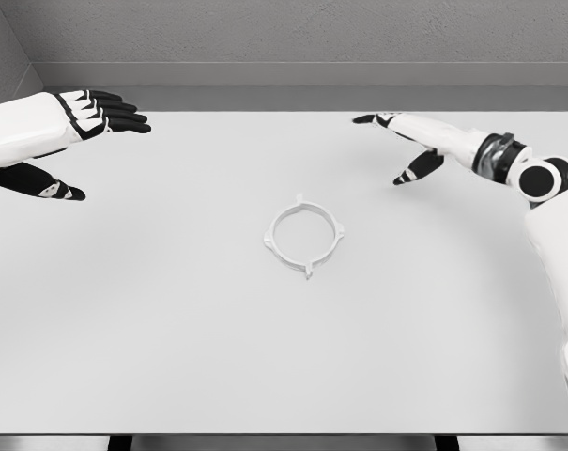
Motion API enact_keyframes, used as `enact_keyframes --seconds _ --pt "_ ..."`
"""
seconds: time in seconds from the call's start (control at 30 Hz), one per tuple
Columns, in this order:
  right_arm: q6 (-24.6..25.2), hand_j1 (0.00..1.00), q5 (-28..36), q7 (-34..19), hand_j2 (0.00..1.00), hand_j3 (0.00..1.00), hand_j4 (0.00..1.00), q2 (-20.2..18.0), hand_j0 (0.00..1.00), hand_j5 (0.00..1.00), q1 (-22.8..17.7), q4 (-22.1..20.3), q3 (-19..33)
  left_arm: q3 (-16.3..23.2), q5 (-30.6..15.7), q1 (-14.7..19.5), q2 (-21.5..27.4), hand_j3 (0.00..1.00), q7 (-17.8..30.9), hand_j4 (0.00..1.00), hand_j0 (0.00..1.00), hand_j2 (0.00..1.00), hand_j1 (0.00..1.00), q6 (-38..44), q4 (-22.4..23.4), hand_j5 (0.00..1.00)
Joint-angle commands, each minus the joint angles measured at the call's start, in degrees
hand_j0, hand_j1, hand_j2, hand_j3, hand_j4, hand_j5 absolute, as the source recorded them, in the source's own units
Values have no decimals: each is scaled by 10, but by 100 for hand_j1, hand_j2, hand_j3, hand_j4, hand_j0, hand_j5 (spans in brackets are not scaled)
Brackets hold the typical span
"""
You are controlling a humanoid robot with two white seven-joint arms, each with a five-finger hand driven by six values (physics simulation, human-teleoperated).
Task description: Assemble PVC drainage pipe clamps
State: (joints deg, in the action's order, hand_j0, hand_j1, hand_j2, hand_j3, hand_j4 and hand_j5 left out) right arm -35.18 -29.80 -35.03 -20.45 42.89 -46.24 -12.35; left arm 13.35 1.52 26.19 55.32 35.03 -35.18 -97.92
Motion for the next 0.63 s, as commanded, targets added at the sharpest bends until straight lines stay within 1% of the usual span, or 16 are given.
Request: enact_keyframes --seconds 0.0,0.07,0.1,0.17,0.23,0.6 --pt "2 100 45 0 100 100 100 -65 100 100 0 -4 22 -1 -5 0 0 100 0 100 100 100 100 2 -1 100" --pt "2 100 50 0 100 100 100 -100 100 100 -31 -25 23 -4 -5 -1 0 100 0 100 100 100 100 2 -1 100" --pt "2 100 64 0 100 100 100 -112 100 100 -42 -32 23 -3 -5 -1 0 100 0 100 100 100 100 2 -1 100" --pt "2 100 69 0 100 100 100 -127 100 100 -62 -58 31 -3 -5 -2 0 100 0 100 100 100 100 2 -1 100" --pt "2 100 69 0 100 100 100 -127 100 100 -71 -64 32 -3 -5 -2 0 100 0 100 100 100 100 2 -1 100" --pt "2 100 69 0 100 100 100 -121 100 100 -71 -65 29 -4 0 -4 2 100 0 100 100 100 100 2 0 100"
